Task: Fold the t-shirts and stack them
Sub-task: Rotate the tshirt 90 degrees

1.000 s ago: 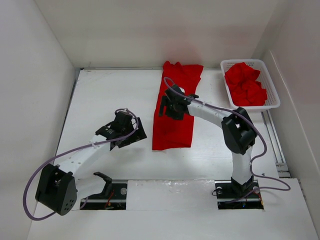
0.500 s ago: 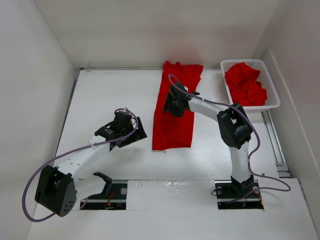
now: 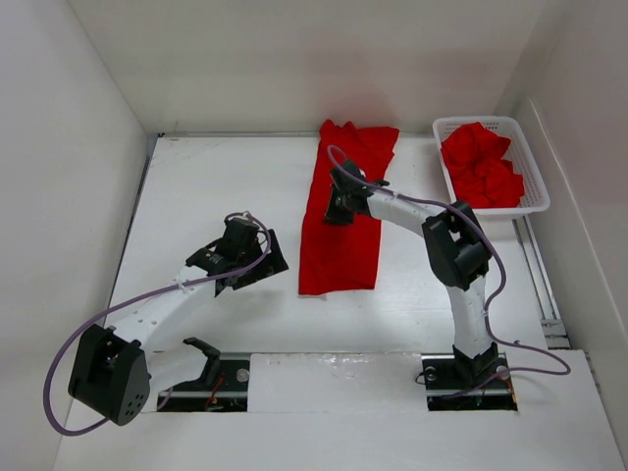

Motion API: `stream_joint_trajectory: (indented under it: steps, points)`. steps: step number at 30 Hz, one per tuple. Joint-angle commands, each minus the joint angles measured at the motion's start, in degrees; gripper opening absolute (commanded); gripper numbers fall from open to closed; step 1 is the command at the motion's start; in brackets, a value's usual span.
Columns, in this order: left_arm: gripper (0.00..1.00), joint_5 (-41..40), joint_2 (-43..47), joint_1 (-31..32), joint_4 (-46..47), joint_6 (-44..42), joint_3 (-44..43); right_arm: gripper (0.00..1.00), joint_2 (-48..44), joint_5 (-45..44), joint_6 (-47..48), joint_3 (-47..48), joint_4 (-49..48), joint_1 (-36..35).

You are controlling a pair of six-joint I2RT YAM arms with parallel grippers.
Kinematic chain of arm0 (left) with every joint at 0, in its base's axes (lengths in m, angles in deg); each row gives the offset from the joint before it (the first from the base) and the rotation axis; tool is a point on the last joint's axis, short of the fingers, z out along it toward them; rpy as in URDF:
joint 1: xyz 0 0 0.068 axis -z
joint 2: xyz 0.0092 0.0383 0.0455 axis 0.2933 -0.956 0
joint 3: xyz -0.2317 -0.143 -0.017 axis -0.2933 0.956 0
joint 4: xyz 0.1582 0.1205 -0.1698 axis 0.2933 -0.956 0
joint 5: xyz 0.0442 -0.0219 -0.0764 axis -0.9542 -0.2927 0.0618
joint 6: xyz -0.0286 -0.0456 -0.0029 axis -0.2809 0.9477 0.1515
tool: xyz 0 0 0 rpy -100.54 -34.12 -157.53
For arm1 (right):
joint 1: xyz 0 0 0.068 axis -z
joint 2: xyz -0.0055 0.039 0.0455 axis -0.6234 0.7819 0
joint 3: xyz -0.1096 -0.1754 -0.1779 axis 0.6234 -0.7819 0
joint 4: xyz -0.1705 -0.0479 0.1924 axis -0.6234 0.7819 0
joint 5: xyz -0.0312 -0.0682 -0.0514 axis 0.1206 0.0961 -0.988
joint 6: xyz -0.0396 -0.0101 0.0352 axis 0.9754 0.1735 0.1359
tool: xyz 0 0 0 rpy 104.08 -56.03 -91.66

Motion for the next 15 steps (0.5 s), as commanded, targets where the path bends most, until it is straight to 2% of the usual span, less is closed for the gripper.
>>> stream_joint_trajectory:
  steps: [1,2,4,15]
  points:
    - [1.00,-0.44,1.02,-0.17,0.82,0.29,-0.63,0.21,0.17,-0.56,0.22,2.65,-2.72,-0.39]
    - [1.00,-0.44,1.02,-0.17,0.82,0.29,-0.63,0.10,-0.35,-1.17,0.22,2.65,-2.72,-0.39]
    - [1.00,-0.44,1.02,-0.17,0.82,0.29,-0.63,0.00,-0.36,-2.05,0.22,3.17,-2.19,-0.39]
    - [1.00,0.08,1.02,-0.17,0.82,-0.24,-0.63,0.00,-6.06,-5.57,-0.30,1.33,2.72,0.23]
